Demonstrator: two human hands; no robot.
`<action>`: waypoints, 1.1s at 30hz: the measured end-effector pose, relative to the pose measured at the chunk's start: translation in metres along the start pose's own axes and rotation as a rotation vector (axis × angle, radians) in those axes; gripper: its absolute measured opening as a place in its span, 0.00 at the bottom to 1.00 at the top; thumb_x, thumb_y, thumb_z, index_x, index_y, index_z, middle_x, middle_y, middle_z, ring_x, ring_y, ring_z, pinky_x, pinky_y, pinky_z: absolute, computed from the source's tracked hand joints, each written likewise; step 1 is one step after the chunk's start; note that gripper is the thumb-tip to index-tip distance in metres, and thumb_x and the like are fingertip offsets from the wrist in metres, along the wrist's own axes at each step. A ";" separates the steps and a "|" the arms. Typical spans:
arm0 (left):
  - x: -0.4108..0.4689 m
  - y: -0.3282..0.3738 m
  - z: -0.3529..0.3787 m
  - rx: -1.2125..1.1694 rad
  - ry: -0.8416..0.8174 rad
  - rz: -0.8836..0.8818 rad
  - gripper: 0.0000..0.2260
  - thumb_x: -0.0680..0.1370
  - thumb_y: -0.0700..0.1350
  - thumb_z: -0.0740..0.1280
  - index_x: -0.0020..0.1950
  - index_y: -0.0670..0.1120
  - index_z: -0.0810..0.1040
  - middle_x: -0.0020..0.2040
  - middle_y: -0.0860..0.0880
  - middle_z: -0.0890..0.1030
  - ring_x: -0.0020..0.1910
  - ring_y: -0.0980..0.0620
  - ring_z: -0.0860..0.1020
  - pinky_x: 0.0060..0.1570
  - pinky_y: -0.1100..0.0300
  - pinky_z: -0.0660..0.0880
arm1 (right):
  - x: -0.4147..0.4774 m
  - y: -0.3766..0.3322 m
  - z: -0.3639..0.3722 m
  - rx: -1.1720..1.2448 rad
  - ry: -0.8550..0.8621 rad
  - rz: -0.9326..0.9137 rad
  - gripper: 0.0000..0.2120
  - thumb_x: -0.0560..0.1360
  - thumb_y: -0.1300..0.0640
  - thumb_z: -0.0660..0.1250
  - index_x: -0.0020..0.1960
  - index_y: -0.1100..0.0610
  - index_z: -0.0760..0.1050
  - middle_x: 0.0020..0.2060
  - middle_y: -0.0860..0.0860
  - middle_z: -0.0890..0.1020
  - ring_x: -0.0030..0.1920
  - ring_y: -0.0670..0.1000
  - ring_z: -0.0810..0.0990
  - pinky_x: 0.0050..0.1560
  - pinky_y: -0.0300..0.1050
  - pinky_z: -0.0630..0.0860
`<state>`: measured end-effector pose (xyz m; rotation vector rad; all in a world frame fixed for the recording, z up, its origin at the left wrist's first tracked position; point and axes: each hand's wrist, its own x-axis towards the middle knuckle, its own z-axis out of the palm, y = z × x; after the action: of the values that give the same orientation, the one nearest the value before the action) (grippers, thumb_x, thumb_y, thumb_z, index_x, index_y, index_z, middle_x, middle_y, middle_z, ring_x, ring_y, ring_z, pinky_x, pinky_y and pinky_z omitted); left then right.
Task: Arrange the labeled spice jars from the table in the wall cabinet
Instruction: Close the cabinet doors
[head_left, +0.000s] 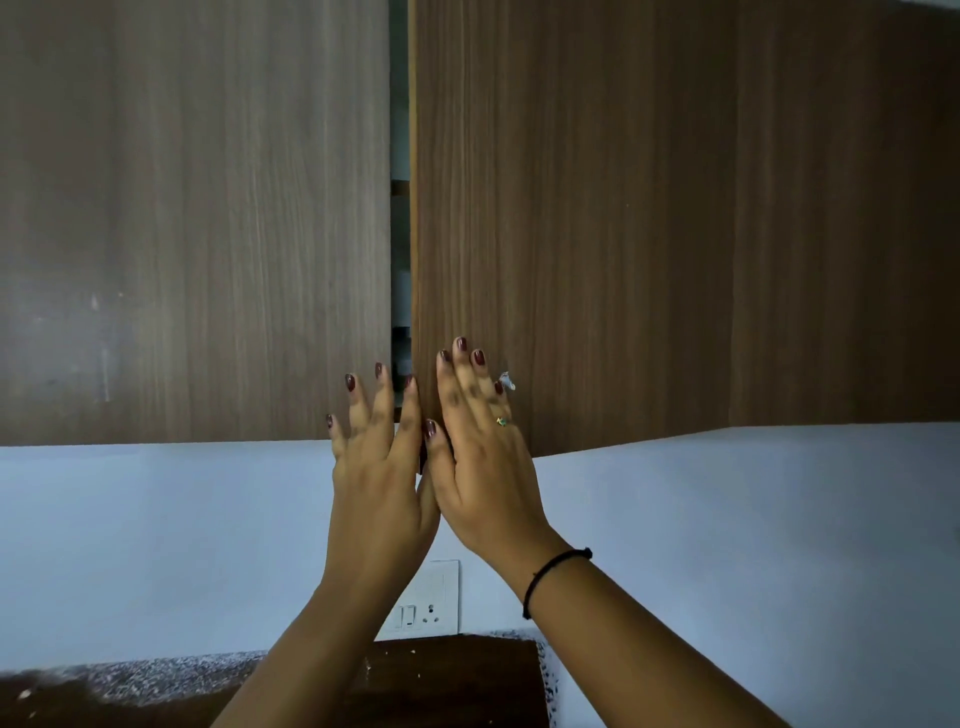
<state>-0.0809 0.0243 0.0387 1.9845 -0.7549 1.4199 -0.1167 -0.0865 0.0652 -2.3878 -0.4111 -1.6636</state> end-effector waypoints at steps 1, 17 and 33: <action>0.001 -0.004 0.003 0.008 -0.006 -0.004 0.27 0.83 0.52 0.53 0.81 0.48 0.54 0.82 0.45 0.51 0.81 0.46 0.42 0.77 0.39 0.47 | -0.002 0.003 0.004 -0.022 -0.016 -0.017 0.26 0.83 0.54 0.51 0.80 0.55 0.50 0.80 0.49 0.49 0.80 0.47 0.43 0.79 0.51 0.53; 0.016 -0.035 0.029 0.241 -0.036 -0.013 0.26 0.83 0.45 0.55 0.81 0.42 0.53 0.81 0.40 0.50 0.80 0.43 0.45 0.77 0.47 0.47 | -0.006 0.042 0.045 -0.196 -0.089 -0.009 0.27 0.83 0.52 0.51 0.80 0.56 0.50 0.80 0.51 0.49 0.80 0.51 0.44 0.79 0.51 0.51; 0.036 -0.069 0.059 0.330 -0.069 0.145 0.31 0.78 0.36 0.52 0.82 0.44 0.50 0.82 0.47 0.48 0.81 0.46 0.43 0.79 0.47 0.43 | -0.001 0.058 0.085 -0.293 -0.088 0.011 0.30 0.82 0.51 0.52 0.80 0.58 0.49 0.80 0.54 0.50 0.80 0.54 0.47 0.77 0.53 0.50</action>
<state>0.0163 0.0236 0.0481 2.2766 -0.7455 1.6552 -0.0222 -0.1140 0.0345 -2.6723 -0.1756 -1.7222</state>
